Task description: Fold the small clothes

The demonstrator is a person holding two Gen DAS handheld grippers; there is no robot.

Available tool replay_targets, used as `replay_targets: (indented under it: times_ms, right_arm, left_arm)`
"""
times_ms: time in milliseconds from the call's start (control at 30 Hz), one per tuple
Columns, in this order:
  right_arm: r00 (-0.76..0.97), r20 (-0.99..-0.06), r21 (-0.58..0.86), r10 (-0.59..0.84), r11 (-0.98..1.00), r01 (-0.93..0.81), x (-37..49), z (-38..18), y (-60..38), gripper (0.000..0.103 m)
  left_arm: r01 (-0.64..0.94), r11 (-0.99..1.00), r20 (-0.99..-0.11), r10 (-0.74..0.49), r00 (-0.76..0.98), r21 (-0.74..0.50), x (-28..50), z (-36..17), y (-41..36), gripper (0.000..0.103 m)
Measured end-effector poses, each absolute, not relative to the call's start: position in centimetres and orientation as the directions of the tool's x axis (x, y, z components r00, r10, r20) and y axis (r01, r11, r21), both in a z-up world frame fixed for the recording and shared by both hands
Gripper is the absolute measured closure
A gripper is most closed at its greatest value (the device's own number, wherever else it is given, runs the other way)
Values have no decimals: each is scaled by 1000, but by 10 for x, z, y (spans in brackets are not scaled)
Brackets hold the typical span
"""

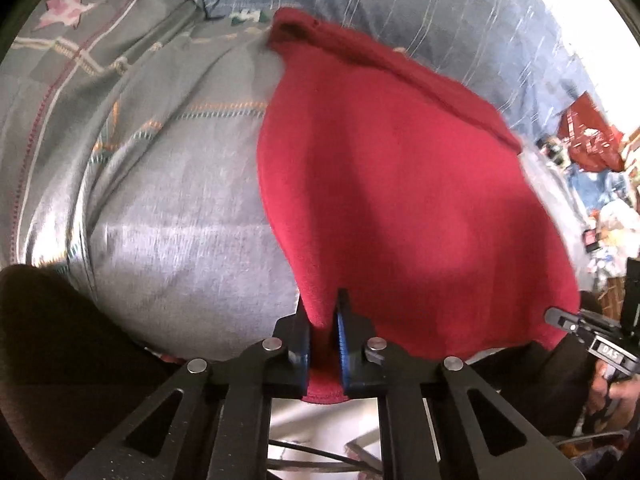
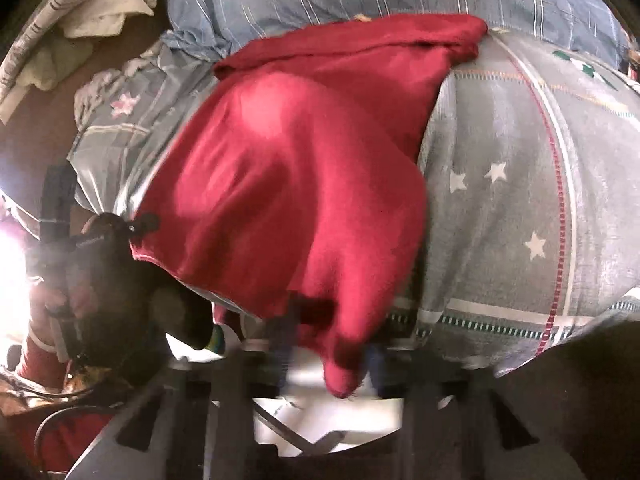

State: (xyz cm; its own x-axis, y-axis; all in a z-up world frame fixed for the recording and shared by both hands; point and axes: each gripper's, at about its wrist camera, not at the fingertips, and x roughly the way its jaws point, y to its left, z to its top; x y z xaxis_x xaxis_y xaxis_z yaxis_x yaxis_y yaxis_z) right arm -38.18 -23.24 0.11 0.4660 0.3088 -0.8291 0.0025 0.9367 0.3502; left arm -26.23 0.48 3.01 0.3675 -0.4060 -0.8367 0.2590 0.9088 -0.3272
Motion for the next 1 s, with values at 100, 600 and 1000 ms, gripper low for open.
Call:
replay_targets:
  times_ms: [100, 600, 1000]
  right_arm:
    - [510, -771, 437, 382, 899, -14, -388, 20, -237, 96]
    - [682, -527, 554, 507, 814, -177, -358, 100, -252, 96]
    - [800, -549, 474, 245, 879, 56, -189, 101, -336, 96]
  left_arm:
    - [283, 896, -799, -436, 414, -343, -265, 59, 15, 95]
    - [339, 887, -659, -460, 596, -312, -250, 149, 35, 95]
    - [342, 913, -670, -399, 626, -224, -52, 127, -60, 95]
